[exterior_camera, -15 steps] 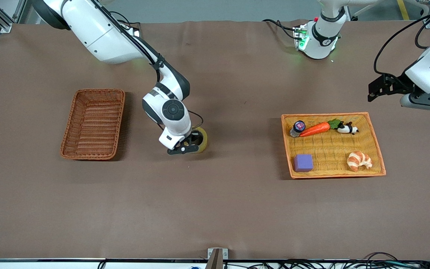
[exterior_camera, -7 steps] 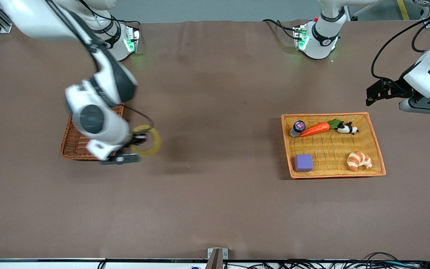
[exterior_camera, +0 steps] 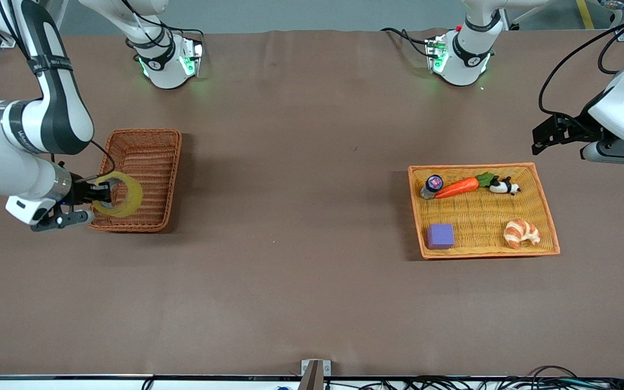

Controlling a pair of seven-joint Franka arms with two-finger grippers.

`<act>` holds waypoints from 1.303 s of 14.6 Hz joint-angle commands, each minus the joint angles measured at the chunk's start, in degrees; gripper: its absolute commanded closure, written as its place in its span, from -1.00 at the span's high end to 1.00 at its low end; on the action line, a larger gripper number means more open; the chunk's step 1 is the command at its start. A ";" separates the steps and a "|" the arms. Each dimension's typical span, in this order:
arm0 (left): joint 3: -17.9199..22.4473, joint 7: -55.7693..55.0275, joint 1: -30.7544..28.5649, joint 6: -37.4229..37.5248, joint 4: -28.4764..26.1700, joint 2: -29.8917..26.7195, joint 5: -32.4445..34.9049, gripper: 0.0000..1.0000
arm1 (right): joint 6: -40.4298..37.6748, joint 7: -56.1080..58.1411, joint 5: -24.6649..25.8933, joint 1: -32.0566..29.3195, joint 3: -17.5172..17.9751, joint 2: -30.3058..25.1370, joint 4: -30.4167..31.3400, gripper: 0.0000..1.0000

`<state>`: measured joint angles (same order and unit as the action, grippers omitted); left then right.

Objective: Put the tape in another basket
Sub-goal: 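Carry the tape roll with the right gripper into the wicker basket, then release the tape roll in the basket and raise the right gripper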

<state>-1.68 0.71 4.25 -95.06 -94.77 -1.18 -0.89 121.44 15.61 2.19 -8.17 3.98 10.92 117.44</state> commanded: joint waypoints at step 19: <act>-0.16 -0.44 0.15 0.14 1.43 0.92 1.42 0.99 | 12.72 -3.18 -1.67 2.46 -3.90 -4.24 15.22 1.00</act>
<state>-1.68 0.71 4.25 -95.09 -94.63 -0.80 -0.75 141.41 17.44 2.08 -6.32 -1.60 9.92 137.36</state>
